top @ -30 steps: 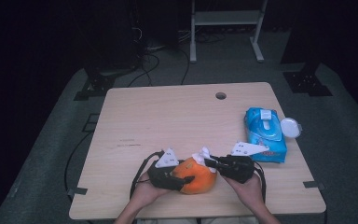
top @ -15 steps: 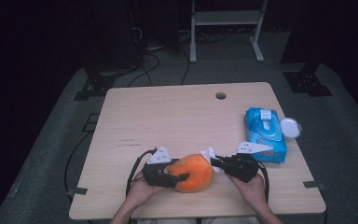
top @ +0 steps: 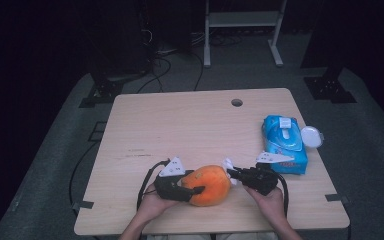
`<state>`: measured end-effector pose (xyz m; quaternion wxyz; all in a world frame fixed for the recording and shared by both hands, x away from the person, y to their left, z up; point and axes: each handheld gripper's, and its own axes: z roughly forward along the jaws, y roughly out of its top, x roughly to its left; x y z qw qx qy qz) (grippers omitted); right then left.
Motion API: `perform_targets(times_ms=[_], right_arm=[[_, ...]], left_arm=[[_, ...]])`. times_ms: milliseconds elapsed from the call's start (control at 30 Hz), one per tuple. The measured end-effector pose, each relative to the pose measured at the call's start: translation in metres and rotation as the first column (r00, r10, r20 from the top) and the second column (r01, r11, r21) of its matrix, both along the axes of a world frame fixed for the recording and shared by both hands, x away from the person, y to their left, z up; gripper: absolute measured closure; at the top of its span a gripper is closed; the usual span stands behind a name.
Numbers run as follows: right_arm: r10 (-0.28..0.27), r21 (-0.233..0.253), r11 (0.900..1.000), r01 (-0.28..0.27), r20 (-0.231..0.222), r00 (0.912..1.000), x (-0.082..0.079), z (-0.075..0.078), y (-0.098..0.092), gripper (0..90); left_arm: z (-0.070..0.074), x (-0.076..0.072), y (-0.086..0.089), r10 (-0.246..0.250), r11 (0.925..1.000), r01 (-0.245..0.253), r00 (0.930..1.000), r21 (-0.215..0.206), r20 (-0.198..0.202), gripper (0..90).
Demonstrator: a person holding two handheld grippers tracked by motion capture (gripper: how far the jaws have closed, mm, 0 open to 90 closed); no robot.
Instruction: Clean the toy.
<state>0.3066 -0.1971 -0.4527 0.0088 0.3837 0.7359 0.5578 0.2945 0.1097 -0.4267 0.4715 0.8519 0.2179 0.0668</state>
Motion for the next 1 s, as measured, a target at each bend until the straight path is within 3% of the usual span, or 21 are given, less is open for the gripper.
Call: perform_targets(times_ms=[33,67,133,233,333,433,500,667,767,1000], right_arm=[[-0.005,0.018,1.000,0.005,-0.017,0.9998,0.000,-0.001,-0.001,80.5],[-0.004,0.017,1.000,0.004,-0.007,1.0000,-0.002,0.002,0.001,80.5],[0.014,0.017,1.000,-0.015,0.051,0.9986,-0.007,0.016,0.007,80.5],[0.053,0.036,0.998,-0.057,0.108,0.9927,-0.013,0.029,0.013,80.4],[0.049,0.025,0.998,-0.052,0.099,0.9939,-0.012,0.023,0.012,80.4],[0.016,0.028,0.999,-0.017,0.046,0.9988,-0.005,0.012,0.003,80.4],[0.006,0.024,1.000,-0.007,0.038,0.9993,-0.004,0.010,0.002,80.4],[0.022,0.017,1.000,-0.025,0.160,0.9868,-0.017,0.039,0.012,80.3],[0.033,0.025,0.999,-0.039,0.186,0.9819,-0.021,0.046,0.012,80.3],[0.041,0.023,0.999,-0.046,0.163,0.9858,-0.021,0.038,0.014,80.2]], left_arm=[[0.000,0.000,-0.001,0.003,1.0000,-0.003,1.0000,-0.009,0.003,37.7],[0.002,0.000,0.000,0.003,1.0000,-0.003,1.0000,-0.006,0.002,38.5],[0.002,0.000,0.000,0.010,0.9996,-0.010,0.9999,-0.025,-0.004,40.6],[0.003,0.000,-0.003,0.006,0.9998,-0.006,1.0000,-0.021,-0.001,41.9],[0.004,-0.002,-0.004,0.005,0.9998,-0.005,1.0000,-0.018,0.002,42.4],[0.006,-0.001,-0.004,0.005,0.9993,-0.006,0.9999,-0.037,-0.012,42.5],[0.009,-0.001,-0.003,0.009,0.9976,-0.010,0.9997,-0.068,-0.023,42.4],[0.015,0.000,0.000,0.010,0.9885,-0.017,0.9988,-0.150,-0.049,43.1],[0.016,-0.001,-0.004,0.023,0.9919,-0.027,0.9991,-0.124,-0.035,43.2],[0.013,-0.002,-0.007,0.024,0.9933,-0.029,0.9986,-0.112,-0.046,42.4]])
